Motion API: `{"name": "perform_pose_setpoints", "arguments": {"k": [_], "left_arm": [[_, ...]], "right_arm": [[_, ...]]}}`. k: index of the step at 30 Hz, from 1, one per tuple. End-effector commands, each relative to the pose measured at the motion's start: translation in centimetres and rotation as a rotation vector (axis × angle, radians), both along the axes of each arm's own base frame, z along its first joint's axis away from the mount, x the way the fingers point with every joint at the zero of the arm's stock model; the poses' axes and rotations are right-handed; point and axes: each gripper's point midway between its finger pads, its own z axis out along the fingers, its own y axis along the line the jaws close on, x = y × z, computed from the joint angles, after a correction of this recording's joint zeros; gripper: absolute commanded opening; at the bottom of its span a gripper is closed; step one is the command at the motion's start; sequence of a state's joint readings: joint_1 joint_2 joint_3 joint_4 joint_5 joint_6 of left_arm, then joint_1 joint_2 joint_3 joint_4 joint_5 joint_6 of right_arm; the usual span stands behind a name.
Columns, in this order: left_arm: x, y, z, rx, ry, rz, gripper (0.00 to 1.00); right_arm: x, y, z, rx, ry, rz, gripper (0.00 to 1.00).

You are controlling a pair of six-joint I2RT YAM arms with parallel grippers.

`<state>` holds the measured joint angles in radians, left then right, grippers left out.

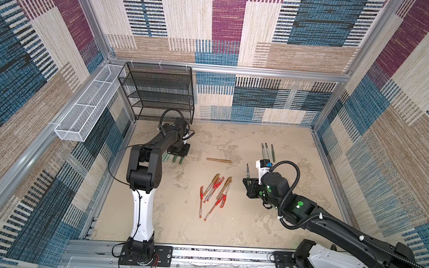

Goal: Open the pen caps
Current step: 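Carry the uncapped pen toward the row of uncapped pens with the right gripper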

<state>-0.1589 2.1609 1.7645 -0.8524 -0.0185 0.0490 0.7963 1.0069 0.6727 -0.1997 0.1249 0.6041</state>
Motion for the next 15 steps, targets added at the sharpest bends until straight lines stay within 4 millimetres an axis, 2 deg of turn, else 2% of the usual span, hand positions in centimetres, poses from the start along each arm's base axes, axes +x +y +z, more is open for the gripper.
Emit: {"name": "perform_pose_setpoints", "arguments": {"k": [1, 8, 12, 15], "left_arm": [[-0.6, -0.6, 2.0, -0.055, -0.018, 0.031, 0.36], [-2.8, -1.9, 7.4, -0.160, -0.113, 0.032, 0.43], [-4.9, -2.3, 10.3, -0.218, -0.185, 0.021, 0.54], [-6.8, -2.3, 11.7, -0.247, -0.238, 0.003, 0.62]], "right_arm": [[0.4, -0.3, 0.9, 0.000, -0.021, -0.021, 0.00], [1.2, -0.8, 1.5, -0.036, -0.027, -0.044, 0.00], [2.6, -1.3, 1.8, -0.067, -0.009, -0.065, 0.00], [3.9, -1.5, 1.8, -0.083, -0.007, -0.063, 0.00]]}}
